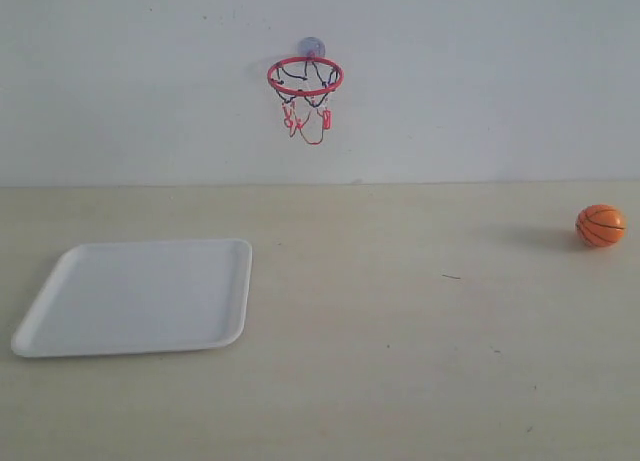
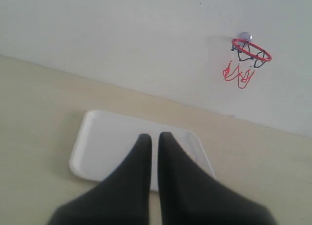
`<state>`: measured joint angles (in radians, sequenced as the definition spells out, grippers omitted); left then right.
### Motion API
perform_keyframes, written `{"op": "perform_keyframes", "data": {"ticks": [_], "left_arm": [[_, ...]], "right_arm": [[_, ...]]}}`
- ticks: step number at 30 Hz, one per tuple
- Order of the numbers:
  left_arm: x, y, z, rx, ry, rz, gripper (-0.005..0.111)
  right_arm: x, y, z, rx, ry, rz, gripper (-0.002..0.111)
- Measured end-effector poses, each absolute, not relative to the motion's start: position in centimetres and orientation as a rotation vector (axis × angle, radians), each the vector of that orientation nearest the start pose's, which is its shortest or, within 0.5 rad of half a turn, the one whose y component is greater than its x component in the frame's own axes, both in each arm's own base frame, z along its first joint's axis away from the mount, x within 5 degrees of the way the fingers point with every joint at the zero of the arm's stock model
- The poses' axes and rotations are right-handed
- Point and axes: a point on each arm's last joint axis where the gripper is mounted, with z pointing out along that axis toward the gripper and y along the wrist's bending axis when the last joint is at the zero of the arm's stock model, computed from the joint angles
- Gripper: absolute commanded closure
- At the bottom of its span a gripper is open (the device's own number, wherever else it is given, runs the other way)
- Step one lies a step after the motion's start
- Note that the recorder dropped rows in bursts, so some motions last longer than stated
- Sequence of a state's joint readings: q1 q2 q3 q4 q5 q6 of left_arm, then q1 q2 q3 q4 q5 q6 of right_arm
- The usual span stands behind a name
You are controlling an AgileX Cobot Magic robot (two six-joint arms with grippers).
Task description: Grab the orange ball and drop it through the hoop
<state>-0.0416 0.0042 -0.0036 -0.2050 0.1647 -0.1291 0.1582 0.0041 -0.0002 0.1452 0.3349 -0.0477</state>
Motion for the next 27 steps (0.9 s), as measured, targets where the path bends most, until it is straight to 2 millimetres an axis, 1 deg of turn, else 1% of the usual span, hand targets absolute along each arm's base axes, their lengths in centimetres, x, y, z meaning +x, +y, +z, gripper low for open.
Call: {"op": "perform_keyframes", "data": {"ticks": [2, 6, 13, 19, 27], "left_arm": [[5.6, -0.5, 19.9, -0.259, 1.638, -0.352, 0.103], [5.6, -0.5, 19.9, -0.273, 1.638, -0.363, 0.103], [5.6, -0.3, 19.8, -0.174, 1.658, -0.234, 0.103], [5.6, -0.3, 19.3, -0.042, 1.713, -0.112, 0.103], [5.5, -0.3, 18.9, -0.035, 1.765, -0.106, 0.103]], "right_arm": [[5.3, 1.3, 18.3, -0.096, 1.822, 0.218, 0.109], [5.3, 1.3, 18.3, -0.096, 1.822, 0.218, 0.109], [5.3, 1.3, 18.3, -0.096, 1.822, 0.218, 0.109], [5.3, 1.3, 18.3, -0.096, 1.822, 0.218, 0.109], [5.3, 1.3, 18.3, -0.096, 1.822, 0.218, 0.109]]}}
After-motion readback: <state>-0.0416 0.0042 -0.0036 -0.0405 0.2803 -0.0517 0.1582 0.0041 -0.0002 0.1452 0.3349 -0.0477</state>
